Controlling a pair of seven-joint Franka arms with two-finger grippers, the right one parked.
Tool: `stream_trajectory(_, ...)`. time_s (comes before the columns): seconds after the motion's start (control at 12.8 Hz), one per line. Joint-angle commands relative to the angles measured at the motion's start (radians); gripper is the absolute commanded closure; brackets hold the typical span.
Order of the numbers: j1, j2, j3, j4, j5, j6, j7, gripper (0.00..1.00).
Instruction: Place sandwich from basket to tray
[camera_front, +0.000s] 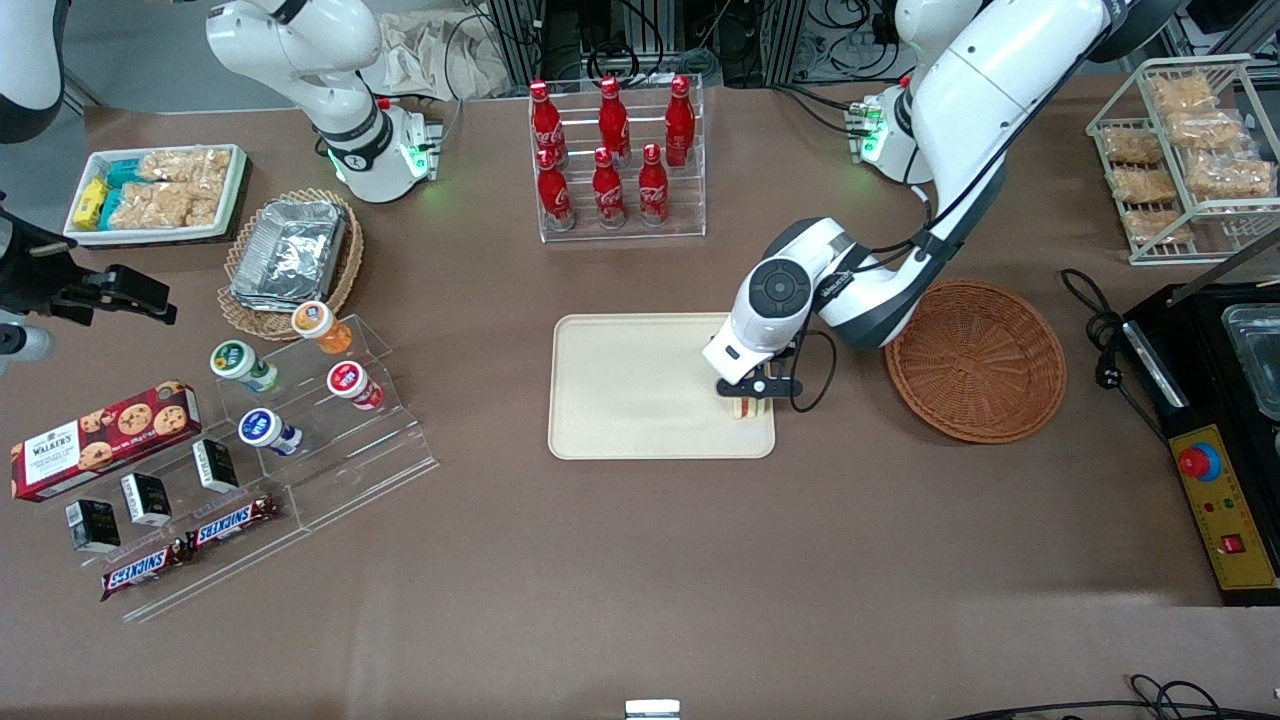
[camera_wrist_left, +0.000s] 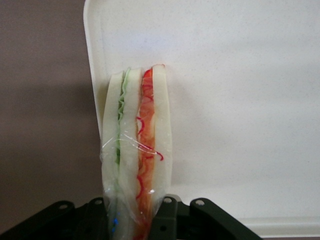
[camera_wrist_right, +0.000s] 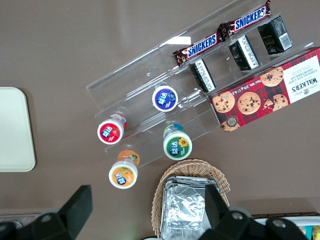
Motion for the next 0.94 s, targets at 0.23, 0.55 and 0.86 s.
stream_trajectory(0.23, 0.008, 0.023, -0.004, 0.093, 0.012, -0.039, -0.01, 0.01)
stream_trajectory(0.55, 0.008, 0.003, -0.041, 0.363, 0.006, -0.416, 0.0, 0.0)
stream_trajectory(0.86, 0.081, -0.125, -0.047, 0.426, -0.059, -0.461, 0.003, 0.0)
